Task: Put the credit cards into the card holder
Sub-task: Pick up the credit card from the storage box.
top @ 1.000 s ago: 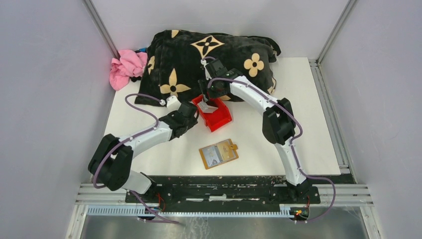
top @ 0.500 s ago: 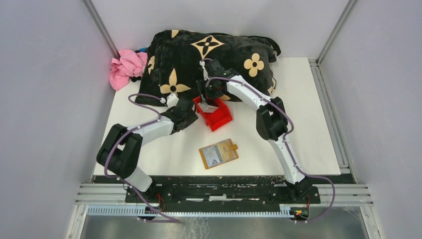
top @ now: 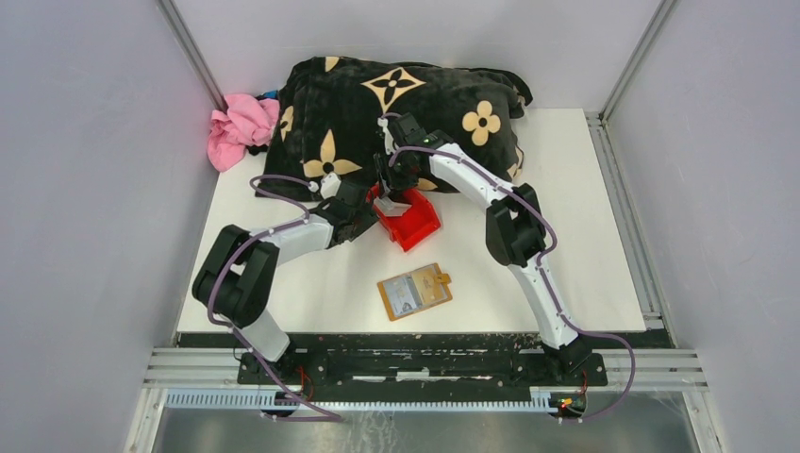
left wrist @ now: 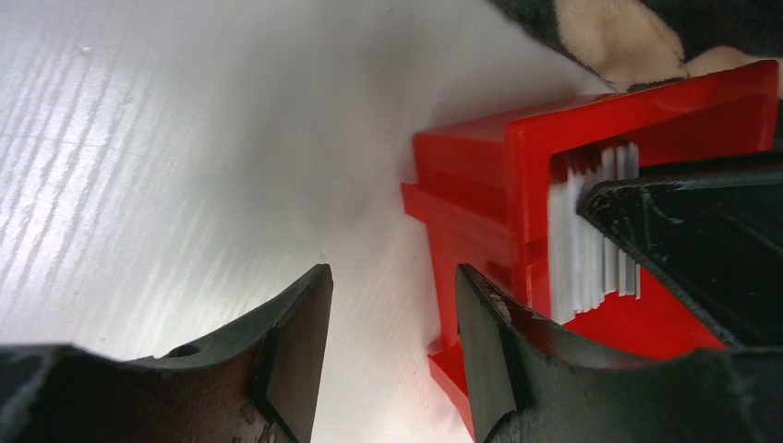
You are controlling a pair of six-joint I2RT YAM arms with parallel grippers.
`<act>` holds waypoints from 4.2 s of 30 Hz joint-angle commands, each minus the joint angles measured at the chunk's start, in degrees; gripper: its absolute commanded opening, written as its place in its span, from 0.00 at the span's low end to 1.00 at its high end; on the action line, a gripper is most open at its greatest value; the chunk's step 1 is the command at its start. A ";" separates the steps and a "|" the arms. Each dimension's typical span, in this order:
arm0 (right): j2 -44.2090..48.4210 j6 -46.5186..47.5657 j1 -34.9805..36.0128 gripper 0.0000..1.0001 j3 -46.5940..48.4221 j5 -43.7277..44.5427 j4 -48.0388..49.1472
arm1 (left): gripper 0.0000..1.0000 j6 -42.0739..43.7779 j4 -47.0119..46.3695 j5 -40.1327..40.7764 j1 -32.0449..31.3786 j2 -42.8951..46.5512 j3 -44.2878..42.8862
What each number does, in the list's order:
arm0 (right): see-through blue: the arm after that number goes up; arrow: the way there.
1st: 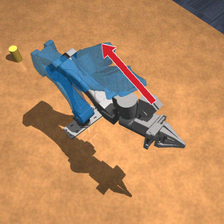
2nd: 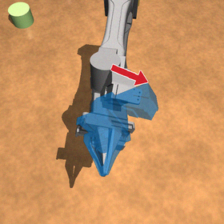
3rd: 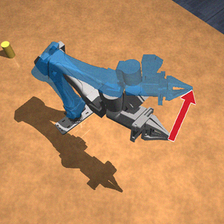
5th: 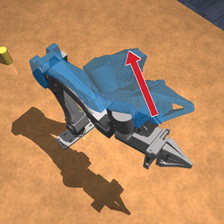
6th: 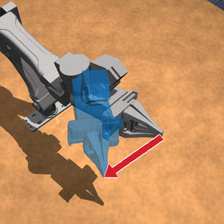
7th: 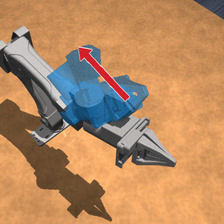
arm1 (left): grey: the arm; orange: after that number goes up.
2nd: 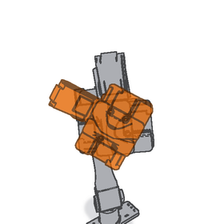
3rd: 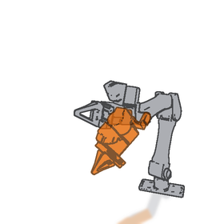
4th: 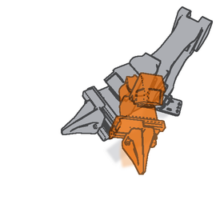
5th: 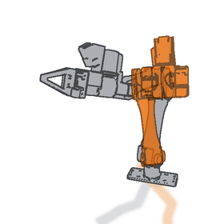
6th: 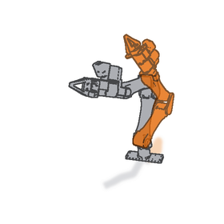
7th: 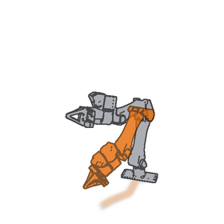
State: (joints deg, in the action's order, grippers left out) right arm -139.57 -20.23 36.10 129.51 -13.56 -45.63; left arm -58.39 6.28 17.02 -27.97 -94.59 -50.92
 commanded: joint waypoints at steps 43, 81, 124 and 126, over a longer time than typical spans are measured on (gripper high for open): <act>23.31 3.69 5.56 0.01 -14.81 21.82 -4.23 | 0.61 4.49 0.35 2.46 -0.14 10.11 -0.78; 62.85 -14.59 -2.95 0.01 -65.59 -33.75 14.91 | 0.62 19.73 -16.73 -61.00 -2.53 31.39 16.62; 58.30 -13.46 -7.71 0.57 -70.59 -17.39 23.13 | 0.03 -1.09 -34.58 -34.74 -8.99 23.52 25.00; 59.17 -14.46 -7.66 0.56 -72.37 -15.75 25.28 | 0.03 -3.15 -35.79 -29.42 -11.68 23.49 25.67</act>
State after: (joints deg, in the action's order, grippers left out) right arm -83.40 -35.07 28.42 59.90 -35.48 -23.86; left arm -53.65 -21.93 -27.07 -35.51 -73.28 -26.15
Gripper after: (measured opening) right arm 0.572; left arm 0.044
